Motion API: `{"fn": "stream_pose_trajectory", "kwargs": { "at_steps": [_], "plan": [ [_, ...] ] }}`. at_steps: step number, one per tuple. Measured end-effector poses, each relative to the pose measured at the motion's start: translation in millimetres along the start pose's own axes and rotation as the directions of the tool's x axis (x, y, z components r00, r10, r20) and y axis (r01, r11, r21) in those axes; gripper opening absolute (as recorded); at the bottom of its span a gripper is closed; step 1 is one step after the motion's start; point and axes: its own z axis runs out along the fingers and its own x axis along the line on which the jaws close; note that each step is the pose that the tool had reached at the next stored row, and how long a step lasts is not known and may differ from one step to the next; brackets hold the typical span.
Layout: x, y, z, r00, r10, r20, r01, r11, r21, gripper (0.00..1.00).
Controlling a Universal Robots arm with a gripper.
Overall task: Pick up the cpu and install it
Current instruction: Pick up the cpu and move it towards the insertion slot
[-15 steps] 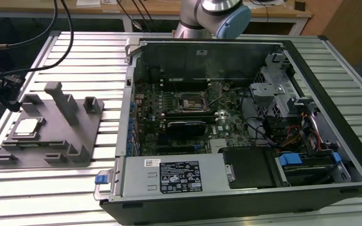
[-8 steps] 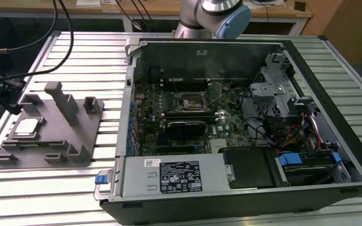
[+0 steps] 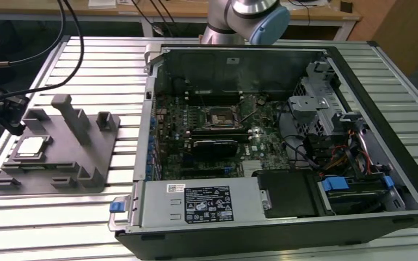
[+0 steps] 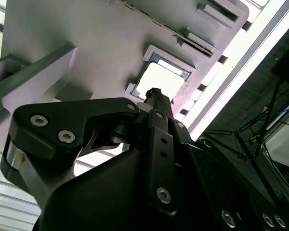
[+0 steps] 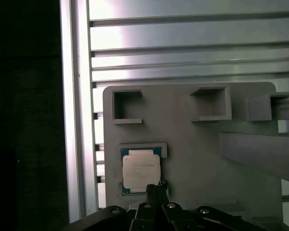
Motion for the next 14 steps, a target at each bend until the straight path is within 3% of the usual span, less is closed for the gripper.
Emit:
{"fn": "stream_pose_trajectory", "kwargs": {
  "at_steps": [14],
  "plan": [
    [6.4,-2.5,20.6,1.0,0.0,0.0,0.0,1.0,0.0,0.11]
  ]
}}
